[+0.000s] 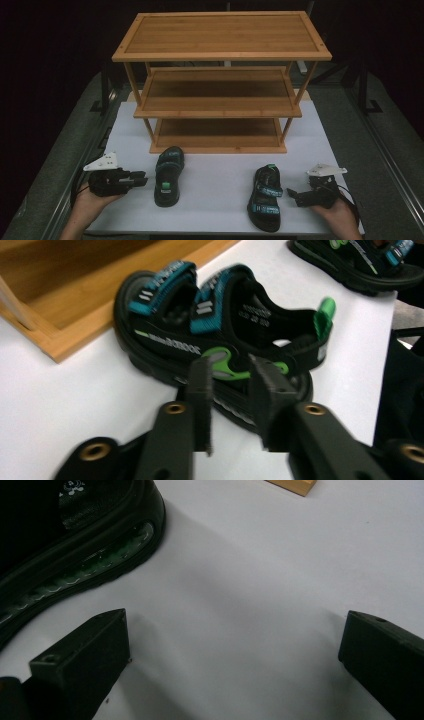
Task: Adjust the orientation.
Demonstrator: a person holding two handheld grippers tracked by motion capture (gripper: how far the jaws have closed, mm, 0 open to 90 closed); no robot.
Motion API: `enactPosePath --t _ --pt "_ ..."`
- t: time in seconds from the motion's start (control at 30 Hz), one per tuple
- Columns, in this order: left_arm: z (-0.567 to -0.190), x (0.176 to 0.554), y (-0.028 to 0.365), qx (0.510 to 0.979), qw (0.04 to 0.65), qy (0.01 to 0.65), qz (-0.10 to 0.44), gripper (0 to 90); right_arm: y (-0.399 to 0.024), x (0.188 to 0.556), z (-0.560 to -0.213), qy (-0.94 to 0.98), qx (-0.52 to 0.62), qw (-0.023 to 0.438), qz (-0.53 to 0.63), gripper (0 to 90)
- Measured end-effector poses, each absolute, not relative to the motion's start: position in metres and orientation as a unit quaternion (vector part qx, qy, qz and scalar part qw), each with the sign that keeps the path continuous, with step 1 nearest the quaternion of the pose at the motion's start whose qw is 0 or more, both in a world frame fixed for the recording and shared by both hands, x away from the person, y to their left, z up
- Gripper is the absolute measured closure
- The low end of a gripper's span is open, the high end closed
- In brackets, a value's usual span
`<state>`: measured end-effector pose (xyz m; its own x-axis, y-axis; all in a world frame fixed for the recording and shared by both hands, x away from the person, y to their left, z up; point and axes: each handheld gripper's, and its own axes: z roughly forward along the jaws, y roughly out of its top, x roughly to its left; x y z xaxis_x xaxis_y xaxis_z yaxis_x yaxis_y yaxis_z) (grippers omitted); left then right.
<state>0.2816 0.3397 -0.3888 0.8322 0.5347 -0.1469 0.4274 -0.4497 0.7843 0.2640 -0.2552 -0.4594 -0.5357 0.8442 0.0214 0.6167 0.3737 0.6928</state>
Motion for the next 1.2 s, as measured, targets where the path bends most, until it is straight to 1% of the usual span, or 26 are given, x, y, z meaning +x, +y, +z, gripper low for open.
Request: enactPosePath --t 0.1,0.2,0.5,1.0,1.2 --pt "-0.382 0.288 0.336 0.852 0.437 0.281 0.064 58.9 -0.255 0.264 -0.459 0.811 0.45 0.171 0.332 0.0" --pt "-0.375 0.294 0.33 0.853 0.438 0.275 0.066 55.3 -0.255 0.264 -0.459 0.811 0.451 0.171 0.332 0.0" --pt "-0.365 0.314 0.312 0.858 0.438 0.26 0.066 50.6 -0.255 0.264 -0.459 0.811 0.451 0.171 0.332 0.0" --pt "-0.382 0.335 0.271 0.888 0.394 0.233 0.038 50.6 -0.255 0.264 -0.459 0.811 0.45 0.171 0.332 0.0" --pt "-0.386 0.336 0.266 0.893 0.387 0.228 0.034 51.8 -0.255 0.264 -0.459 0.811 0.45 0.171 0.332 0.0"
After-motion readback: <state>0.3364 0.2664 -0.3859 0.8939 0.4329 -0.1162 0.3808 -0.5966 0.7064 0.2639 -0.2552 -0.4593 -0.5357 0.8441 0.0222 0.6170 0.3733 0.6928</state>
